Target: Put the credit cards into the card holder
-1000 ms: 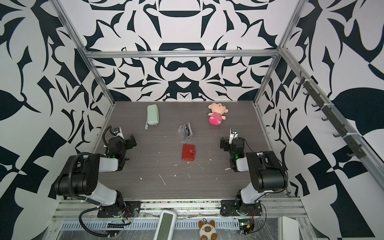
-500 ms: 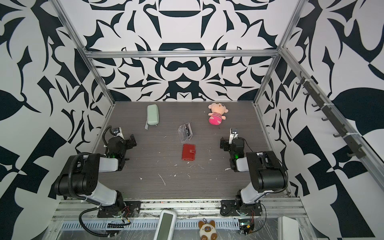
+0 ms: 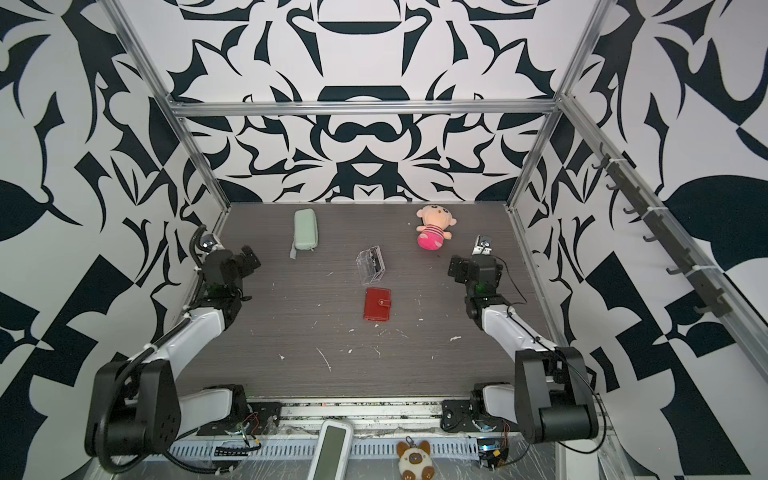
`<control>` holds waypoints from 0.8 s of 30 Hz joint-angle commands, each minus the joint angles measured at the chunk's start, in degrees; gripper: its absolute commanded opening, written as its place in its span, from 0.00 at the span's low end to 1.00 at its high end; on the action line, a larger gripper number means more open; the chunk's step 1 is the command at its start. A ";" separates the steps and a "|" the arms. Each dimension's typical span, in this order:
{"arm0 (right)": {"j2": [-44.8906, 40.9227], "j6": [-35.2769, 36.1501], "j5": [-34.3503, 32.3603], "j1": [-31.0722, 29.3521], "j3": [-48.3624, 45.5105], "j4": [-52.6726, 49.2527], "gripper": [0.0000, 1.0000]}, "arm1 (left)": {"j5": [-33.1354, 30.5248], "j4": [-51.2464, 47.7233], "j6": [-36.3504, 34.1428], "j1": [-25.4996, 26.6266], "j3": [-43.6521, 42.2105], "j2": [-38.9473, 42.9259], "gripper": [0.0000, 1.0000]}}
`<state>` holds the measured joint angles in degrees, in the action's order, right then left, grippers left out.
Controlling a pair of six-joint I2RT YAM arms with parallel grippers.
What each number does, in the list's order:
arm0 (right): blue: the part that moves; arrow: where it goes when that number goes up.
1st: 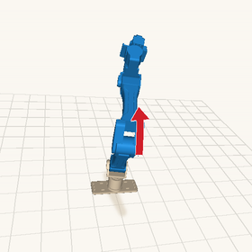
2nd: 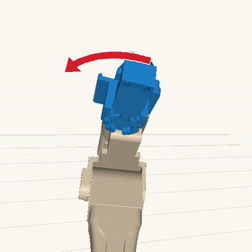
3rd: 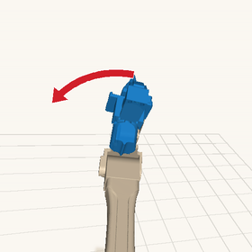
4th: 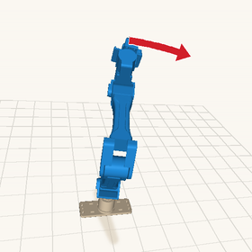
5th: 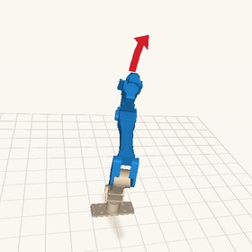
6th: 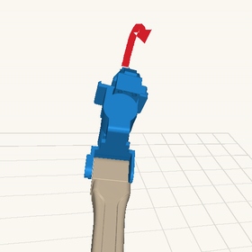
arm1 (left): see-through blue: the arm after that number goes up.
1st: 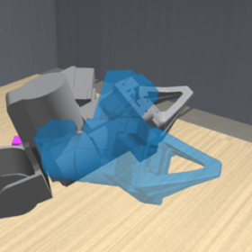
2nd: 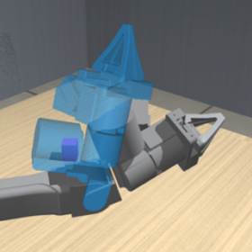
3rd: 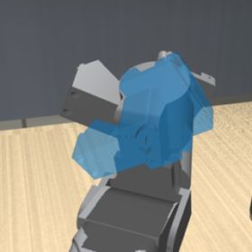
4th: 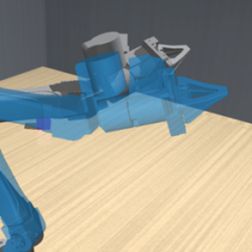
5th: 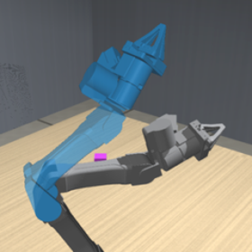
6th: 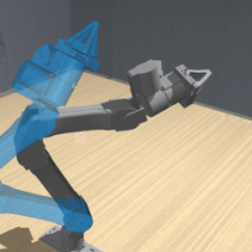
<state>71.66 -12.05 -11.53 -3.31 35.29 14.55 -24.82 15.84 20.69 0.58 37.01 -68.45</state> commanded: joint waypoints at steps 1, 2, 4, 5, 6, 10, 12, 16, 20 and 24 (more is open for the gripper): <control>-1.96 -4.58 7.04 -1.77 5.72 -17.70 1.00 | 9.47 -18.12 11.09 0.89 3.26 3.02 1.00; -2.21 -4.14 8.32 -2.95 6.71 -19.40 1.00 | 13.06 -19.40 12.54 1.53 3.85 3.42 1.00; -2.57 -3.40 10.08 -4.99 7.87 -21.43 1.00 | 18.41 -21.68 13.49 2.67 4.71 3.74 1.00; -2.58 -3.00 11.15 -5.97 8.40 -22.31 1.00 | 20.46 -23.04 14.36 3.30 5.11 3.73 0.99; -2.42 -2.74 12.32 -6.85 8.76 -23.20 1.00 | 23.02 -23.76 14.72 3.80 5.27 3.53 0.98; -1.47 -2.52 17.34 -10.05 9.54 -26.55 0.98 | 31.46 -27.34 14.82 8.29 6.15 1.70 0.94; -1.02 -2.46 18.68 -11.73 9.13 -27.45 0.96 | 33.46 -27.98 15.61 11.80 5.78 0.47 0.92; 0.33 -4.31 21.09 -15.25 8.49 -27.90 0.87 | 37.39 -24.76 16.99 20.63 4.92 -3.31 0.88; 2.83 -7.89 24.30 -18.86 7.88 -24.00 0.76 | 42.35 -17.38 19.03 26.52 5.26 -11.48 0.78; 6.95 -10.86 25.31 -22.56 8.42 -20.47 0.65 | 44.29 -13.02 21.63 29.85 7.55 -19.23 0.71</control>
<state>77.01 -19.53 11.25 -24.08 42.59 -9.80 15.92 -1.83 39.33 29.06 42.30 -84.75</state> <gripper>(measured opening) 0.662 0.711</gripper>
